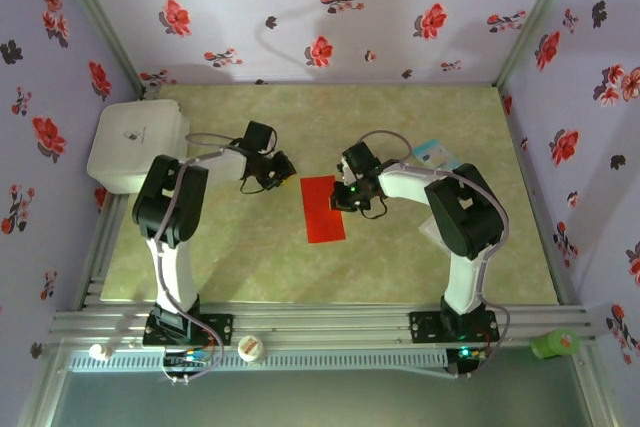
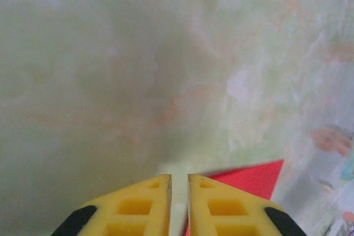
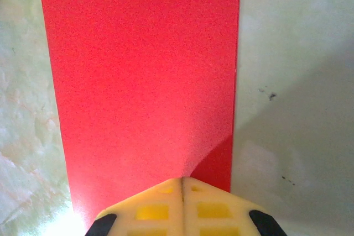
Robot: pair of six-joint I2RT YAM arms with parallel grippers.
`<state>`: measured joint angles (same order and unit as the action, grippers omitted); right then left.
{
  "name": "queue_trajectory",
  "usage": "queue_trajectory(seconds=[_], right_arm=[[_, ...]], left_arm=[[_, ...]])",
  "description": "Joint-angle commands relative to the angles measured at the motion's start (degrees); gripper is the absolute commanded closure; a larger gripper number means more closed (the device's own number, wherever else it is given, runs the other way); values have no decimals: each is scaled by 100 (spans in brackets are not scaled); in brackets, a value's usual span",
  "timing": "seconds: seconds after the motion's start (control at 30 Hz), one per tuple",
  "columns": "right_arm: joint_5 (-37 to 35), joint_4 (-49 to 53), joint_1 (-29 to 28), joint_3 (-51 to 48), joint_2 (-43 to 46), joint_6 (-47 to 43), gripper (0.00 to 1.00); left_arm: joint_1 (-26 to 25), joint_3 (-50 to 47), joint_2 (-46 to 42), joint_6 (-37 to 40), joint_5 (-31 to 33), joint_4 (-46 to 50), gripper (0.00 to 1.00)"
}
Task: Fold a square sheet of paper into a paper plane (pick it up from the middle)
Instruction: First fold the square sheet of paper in half at the center of the table.
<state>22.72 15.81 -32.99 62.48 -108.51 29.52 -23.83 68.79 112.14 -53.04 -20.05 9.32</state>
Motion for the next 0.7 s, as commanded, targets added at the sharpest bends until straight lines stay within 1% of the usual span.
queue_trajectory(seconds=[0.0, 0.1, 0.13, 0.17, 0.2, 0.27, 0.37, 0.67], right_arm=[[-510, 877, 56, -283, -216, -88, 100], [-505, 881, 56, -231, -215, -78, 100], [-514, 893, 56, -221, -223, -87, 100], [-535, 920, 56, -196, -221, -99, 100], [-542, 926, 56, -198, -217, -100, 100], [-559, 941, 65, -192, -249, -95, 100], [-560, 920, 65, -208, -250, -83, 100], [-578, 924, 65, -244, -287, -87, 100]], left_arm=[[-182, -187, -700, 355, 115, 221, 84], [-414, -531, -1066, 452, -28, 21, 88], [-490, -704, -1161, 396, -172, -157, 91], [-554, -900, -1238, 302, -342, -370, 97], [-614, -1064, -1285, 198, -528, -663, 100], [-761, -1423, -1343, -34, -782, -1121, 100], [-983, -1740, -1339, -190, -951, -1480, 100], [-1110, -2382, -1185, -285, -779, -2094, 100]])
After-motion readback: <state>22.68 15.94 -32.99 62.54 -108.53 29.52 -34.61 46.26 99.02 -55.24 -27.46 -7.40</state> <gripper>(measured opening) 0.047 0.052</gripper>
